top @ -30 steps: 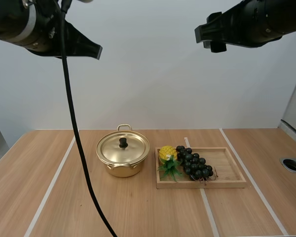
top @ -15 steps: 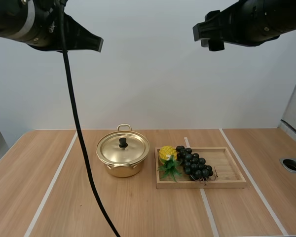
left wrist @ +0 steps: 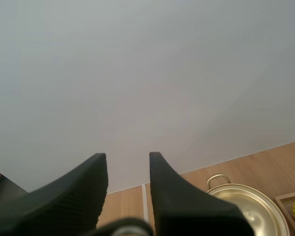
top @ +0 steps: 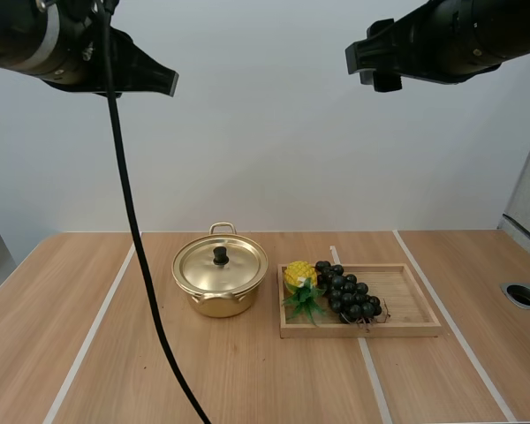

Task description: Open the pot, put the grape inside, and close it

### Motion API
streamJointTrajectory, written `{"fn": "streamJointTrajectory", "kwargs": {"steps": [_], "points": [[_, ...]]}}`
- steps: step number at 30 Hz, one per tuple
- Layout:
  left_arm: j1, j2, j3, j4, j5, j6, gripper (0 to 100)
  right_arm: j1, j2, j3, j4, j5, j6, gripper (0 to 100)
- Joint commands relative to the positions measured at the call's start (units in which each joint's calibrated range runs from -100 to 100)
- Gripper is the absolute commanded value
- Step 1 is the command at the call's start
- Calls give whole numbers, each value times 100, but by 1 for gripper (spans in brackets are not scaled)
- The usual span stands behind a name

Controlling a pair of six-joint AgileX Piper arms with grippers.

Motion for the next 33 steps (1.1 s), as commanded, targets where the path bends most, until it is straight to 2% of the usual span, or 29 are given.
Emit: {"fn": "streamJointTrajectory", "kwargs": {"steps": [1, 24, 28, 33], "points": [[2, -35, -29, 52, -130, -53, 100, -17, -41, -47, 42, -96, -22, 100], [2, -21, -29, 0, -331, -91, 100, -17, -41, -47, 92, -571, -22, 100], [2, 276, -29, 0, 20, 138, 100, -17, -41, -47, 92, -571, -22, 100], [2, 1119, -29, 0, 1382, 456, 100, -17, -41, -47, 136, -571, -22, 100]]}}
